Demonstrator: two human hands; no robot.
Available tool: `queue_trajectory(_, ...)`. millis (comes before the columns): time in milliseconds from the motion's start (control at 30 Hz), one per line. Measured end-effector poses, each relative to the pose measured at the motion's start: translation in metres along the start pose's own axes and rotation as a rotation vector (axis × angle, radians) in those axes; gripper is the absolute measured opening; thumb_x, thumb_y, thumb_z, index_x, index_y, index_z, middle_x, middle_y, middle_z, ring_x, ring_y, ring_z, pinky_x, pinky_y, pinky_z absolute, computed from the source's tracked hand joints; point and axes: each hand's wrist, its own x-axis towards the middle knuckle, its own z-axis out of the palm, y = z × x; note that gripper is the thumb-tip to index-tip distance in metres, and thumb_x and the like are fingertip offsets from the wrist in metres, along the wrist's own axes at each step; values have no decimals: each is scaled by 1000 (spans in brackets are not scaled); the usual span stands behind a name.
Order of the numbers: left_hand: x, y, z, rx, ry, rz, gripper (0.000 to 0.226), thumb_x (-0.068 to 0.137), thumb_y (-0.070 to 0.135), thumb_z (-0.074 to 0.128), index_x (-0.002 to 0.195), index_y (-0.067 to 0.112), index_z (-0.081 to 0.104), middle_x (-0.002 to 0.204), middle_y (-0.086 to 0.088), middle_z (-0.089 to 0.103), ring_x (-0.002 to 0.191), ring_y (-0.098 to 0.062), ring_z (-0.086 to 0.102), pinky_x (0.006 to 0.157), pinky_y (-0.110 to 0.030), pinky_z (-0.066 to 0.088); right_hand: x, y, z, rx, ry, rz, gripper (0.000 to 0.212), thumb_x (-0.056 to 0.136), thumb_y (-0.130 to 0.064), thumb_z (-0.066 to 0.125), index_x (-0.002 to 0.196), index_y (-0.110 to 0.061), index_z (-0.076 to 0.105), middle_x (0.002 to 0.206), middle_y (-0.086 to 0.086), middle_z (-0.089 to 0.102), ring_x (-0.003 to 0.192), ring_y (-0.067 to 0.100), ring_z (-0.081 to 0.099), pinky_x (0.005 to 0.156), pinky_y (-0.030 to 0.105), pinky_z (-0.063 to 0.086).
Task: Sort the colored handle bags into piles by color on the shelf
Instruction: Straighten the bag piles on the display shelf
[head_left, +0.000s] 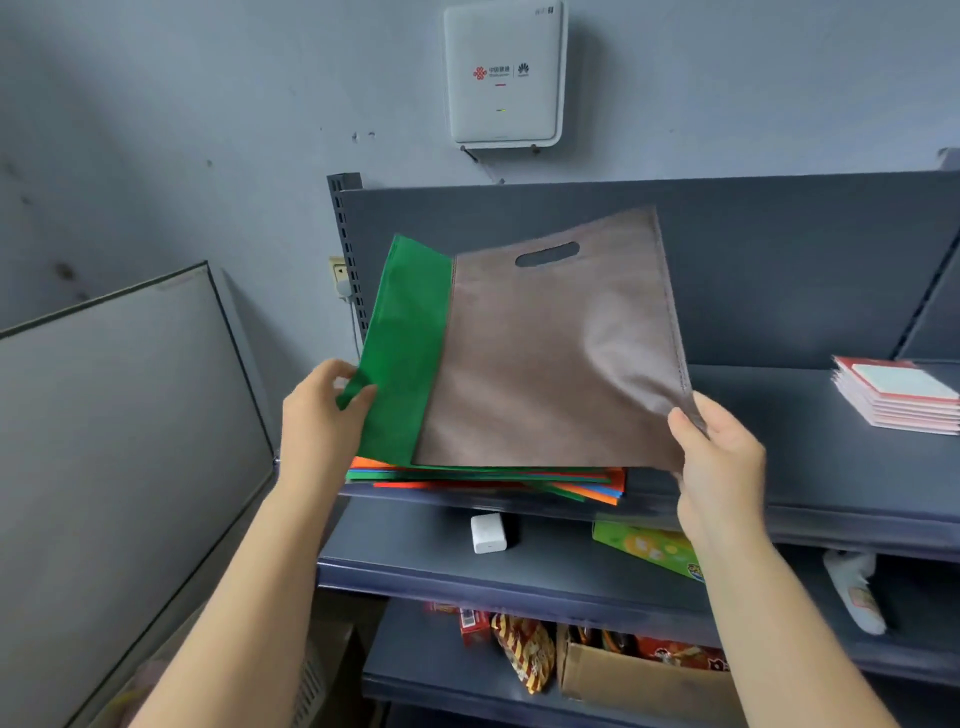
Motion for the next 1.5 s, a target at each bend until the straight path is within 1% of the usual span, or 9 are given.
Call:
queue_trajectory(133, -33, 4, -37, -113, 189, 21, 10, 86, 7, 66, 92, 11, 59, 89, 1, 62, 74, -18, 59, 63, -28, 44, -24, -11, 1, 115, -62, 25, 29, 92, -3, 58, 107, -26, 67, 86, -25, 70, 89, -6, 65, 88, 23, 48)
queue_trajectory(333, -91, -1, -117, -206, 452, -28, 14, 88, 8, 64, 87, 19, 57, 75, 2, 65, 55, 9, 58, 50, -11, 43, -66, -17, 20, 304, -293, 121, 28, 92, -2, 55, 107, -21, 70, 107, -3, 71, 110, 17, 63, 97, 33, 49)
queue_trajectory(433, -126, -4, -167, -230, 581, -58, 25, 88, 7, 63, 80, 29, 55, 70, 5, 64, 50, 9, 56, 47, -9, 42, -98, -20, 41, 337, -435, 190, 33, 92, -4, 57, 88, -30, 76, 101, -8, 73, 102, 12, 66, 88, 25, 53)
queue_trajectory(633, -206, -17, -272, -162, 779, -145, 24, 89, 10, 64, 79, 30, 57, 63, 14, 68, 56, 2, 59, 57, -24, 47, -179, -24, 95, 416, -702, 341, 26, 92, -2, 55, 113, -13, 67, 110, 4, 70, 102, 20, 65, 91, 30, 53)
queue_trajectory(767, -263, -21, -337, -123, 904, -177, 20, 89, 10, 64, 80, 28, 59, 65, 12, 69, 61, -5, 62, 60, -26, 49, -248, -29, 126, 450, -872, 408, 22, 93, 0, 53, 101, -14, 69, 85, -8, 74, 80, 7, 69, 72, 19, 56)
queue_trajectory(1000, -359, -31, -443, -16, 1102, -228, 20, 88, 9, 65, 81, 27, 60, 70, 9, 69, 66, -6, 65, 62, -22, 52, -385, -43, 161, 502, -1103, 567, 28, 92, 3, 52, 94, -18, 70, 84, -5, 74, 83, 11, 69, 82, 24, 56)
queue_trajectory(1100, -395, -38, -487, 28, 1153, -268, 19, 88, 9, 65, 82, 26, 59, 77, 4, 67, 66, -3, 65, 61, -18, 52, -440, -49, 171, 515, -1152, 631, 28, 92, 4, 51, 92, -18, 69, 80, -6, 74, 77, 7, 69, 77, 22, 57)
queue_trajectory(1400, -482, -80, -587, 143, 1153, -523, 15, 86, 9, 67, 85, 21, 59, 85, -9, 67, 83, -29, 63, 80, -46, 52, -563, -45, 199, 388, -1276, 674, 28, 91, 7, 51, 89, -16, 66, 71, -9, 73, 66, 4, 68, 66, 19, 57)
queue_trajectory(1500, -499, -92, -605, 314, 1105, -611, 11, 86, 8, 68, 90, 12, 59, 85, -7, 64, 89, -31, 63, 70, -32, 51, -589, -39, 208, 241, -1307, 620, 23, 90, 8, 53, 102, -8, 65, 74, -7, 71, 66, 6, 65, 60, 19, 55)
